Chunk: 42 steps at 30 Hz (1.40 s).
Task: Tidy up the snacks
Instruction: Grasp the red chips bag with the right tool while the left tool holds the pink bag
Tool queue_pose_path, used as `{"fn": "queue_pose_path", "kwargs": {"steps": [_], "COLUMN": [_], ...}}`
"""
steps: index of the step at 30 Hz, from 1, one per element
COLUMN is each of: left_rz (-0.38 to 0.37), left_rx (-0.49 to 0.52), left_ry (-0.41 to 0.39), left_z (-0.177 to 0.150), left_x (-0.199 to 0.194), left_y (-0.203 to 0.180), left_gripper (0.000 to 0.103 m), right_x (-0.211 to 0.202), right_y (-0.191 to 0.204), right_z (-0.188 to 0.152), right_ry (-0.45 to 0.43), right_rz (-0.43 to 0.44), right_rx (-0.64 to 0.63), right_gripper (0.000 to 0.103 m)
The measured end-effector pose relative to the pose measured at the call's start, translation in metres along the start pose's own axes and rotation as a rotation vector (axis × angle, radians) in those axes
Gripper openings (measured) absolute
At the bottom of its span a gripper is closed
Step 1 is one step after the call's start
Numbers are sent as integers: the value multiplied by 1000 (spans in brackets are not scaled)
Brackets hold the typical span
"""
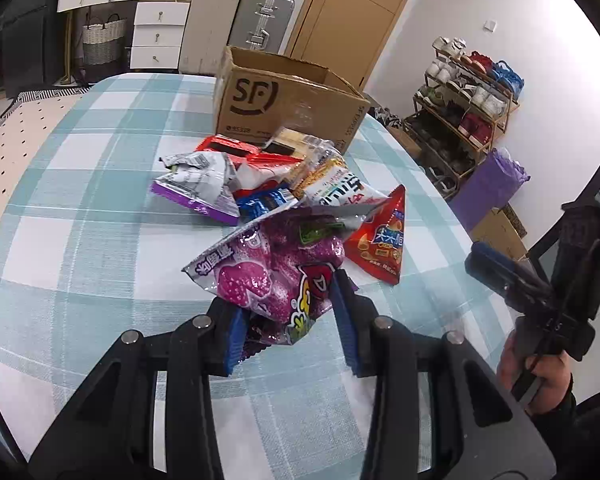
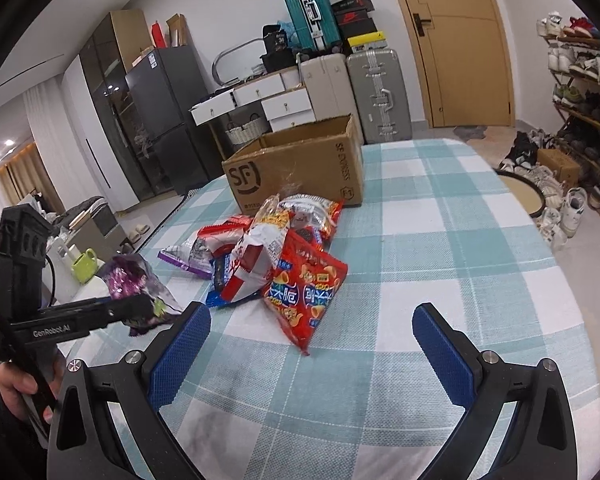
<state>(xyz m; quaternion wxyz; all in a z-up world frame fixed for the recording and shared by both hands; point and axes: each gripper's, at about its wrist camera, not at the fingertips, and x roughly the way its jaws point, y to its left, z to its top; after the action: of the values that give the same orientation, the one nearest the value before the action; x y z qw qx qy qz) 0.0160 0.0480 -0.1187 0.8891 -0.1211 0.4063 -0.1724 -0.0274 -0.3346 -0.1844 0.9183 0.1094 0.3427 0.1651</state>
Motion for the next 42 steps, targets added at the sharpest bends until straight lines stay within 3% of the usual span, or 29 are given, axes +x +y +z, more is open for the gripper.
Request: {"fn": "queue_pose_path", "kwargs": {"steps": [4, 12, 35, 37, 39, 42], "left_rz": [30, 45, 97, 100, 102, 104], "left_rx": [-7, -16, 21, 20, 19, 14], "left_ry": [-13, -10, 10, 15, 16, 17], "left_z": [-1, 0, 7, 6, 5, 4], "left_x": [-8, -6, 5, 6, 6, 6], "left_y": [11, 25, 29, 28, 29, 29], "left_gripper": [36, 36, 36, 36, 36, 36], "right_x": [18, 63, 119, 121, 123, 121], "right_y": [-2, -6, 15, 15, 11, 10], "right_z": [1, 6, 18, 17, 16, 15], "right_ry": [35, 138, 238, 245, 262, 257], "right_rz": [-20, 31, 7, 15, 18, 19], "right_rx": [11, 24, -104, -98, -87, -87], "right_gripper": [103, 103, 102, 95, 80, 76]}}
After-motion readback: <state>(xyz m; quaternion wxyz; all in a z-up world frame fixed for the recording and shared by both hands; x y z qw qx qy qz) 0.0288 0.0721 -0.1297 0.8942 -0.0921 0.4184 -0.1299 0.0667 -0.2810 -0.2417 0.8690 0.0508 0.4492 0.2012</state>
